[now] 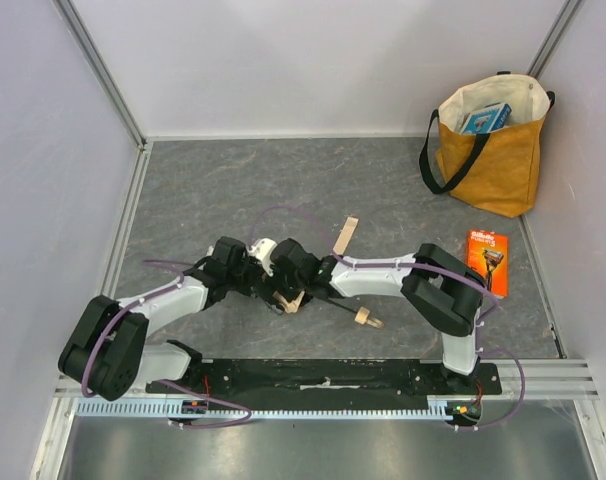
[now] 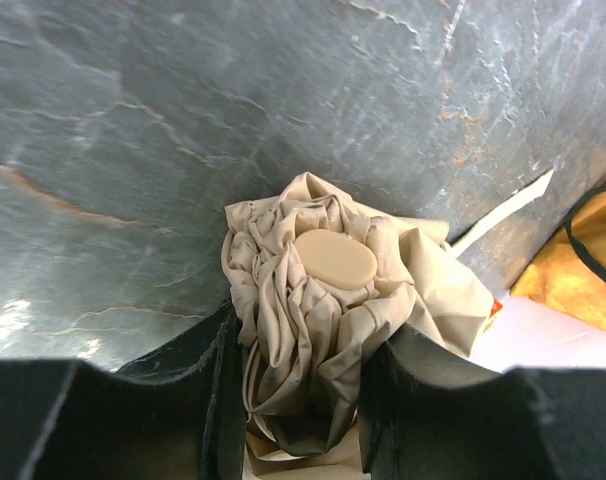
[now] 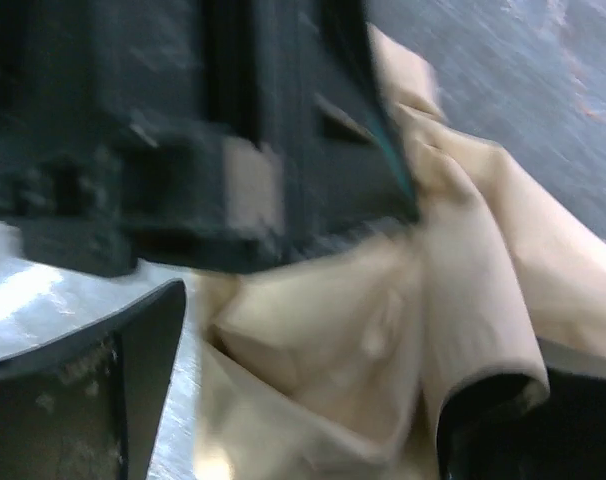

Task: Put away the umbrella

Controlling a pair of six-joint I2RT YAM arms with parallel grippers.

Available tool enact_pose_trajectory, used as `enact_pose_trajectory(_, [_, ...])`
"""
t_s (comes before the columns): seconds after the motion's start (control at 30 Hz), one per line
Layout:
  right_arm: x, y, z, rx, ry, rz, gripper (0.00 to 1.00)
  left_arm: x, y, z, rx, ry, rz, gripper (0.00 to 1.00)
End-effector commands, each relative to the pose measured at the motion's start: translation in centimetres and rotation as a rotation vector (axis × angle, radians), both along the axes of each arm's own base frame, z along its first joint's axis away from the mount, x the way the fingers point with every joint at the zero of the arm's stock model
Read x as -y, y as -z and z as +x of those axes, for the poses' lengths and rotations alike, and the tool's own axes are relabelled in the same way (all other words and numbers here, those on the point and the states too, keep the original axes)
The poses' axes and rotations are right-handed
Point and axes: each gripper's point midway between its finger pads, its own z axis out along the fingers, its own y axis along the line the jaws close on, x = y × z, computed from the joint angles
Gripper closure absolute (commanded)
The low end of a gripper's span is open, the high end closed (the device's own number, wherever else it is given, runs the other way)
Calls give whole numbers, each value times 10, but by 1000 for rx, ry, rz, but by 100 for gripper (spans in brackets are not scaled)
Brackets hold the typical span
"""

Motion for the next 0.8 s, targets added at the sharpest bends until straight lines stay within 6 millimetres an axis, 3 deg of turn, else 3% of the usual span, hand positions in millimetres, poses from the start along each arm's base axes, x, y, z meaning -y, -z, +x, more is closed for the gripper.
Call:
enact_pose_trajectory(0.0, [37,9,19,381,108,-321,2,-27,35,-41,-190,54,174,98])
enact_pose_trajectory(0.1, [57,20,30,514,217,-463,10,-28,32,-40,-211,66,191,98])
enact_pose_trajectory(0.2, [71,34,31,538,238,-528,27,-22,33,-45,-240,95,170,98])
enact_pose_trajectory(0.37, [57,51,16,456,139,-463,59,-19,34,-47,-258,100,150,98])
enact_pose_trajectory(0.53, [52,70,1,355,78,-415,100,-25,28,-39,-180,88,179,98])
enact_pose_trajectory(0.73, [64,110,-24,113,-3,-368,100,-15,18,-17,53,89,83,98])
enact_pose_trajectory(0.77, [63,114,-23,83,-1,-340,100,-18,22,-21,59,100,95,93])
